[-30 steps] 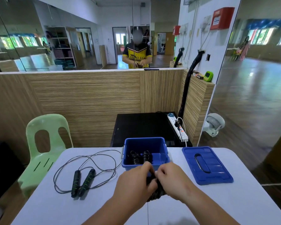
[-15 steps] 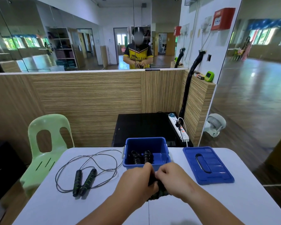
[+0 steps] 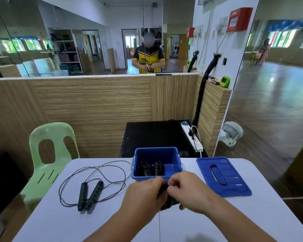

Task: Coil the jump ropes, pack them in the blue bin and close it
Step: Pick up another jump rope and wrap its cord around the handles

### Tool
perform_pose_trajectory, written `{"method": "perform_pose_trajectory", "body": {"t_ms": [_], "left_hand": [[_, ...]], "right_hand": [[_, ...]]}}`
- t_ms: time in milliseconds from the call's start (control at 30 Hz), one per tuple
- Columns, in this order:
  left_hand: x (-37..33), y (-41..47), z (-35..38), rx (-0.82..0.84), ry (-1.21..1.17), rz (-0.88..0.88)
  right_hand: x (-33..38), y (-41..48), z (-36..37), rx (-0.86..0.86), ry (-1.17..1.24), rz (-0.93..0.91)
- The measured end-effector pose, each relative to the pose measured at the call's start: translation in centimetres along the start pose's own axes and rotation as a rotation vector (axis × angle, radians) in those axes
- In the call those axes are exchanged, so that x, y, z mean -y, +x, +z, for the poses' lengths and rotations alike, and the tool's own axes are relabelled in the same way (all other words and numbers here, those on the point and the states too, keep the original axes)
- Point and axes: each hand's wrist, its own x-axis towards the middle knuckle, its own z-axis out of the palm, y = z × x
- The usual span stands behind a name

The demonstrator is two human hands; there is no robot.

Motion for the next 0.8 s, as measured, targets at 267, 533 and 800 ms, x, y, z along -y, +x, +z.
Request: {"method": "perform_pose_trajectory", "body": {"t_ms": [267,533,800], "left_hand": [[0.0,-0.2,0.1,0.080,-0.004,-0.068],[-1.3,0.1,0.2,0.091,-0.097,-0.172],[0.1,0.2,-0.1,0.073,-0.173,-0.056]], "right_hand": [[-0.8,-0.3,1.2,-0.133,-0.279,-0.159],[-0.9,-0.3,2.3,-0.235,-0.248,-0.115],[-1.2,0.2,0.6,-0.072,0.312,0.133]]}}
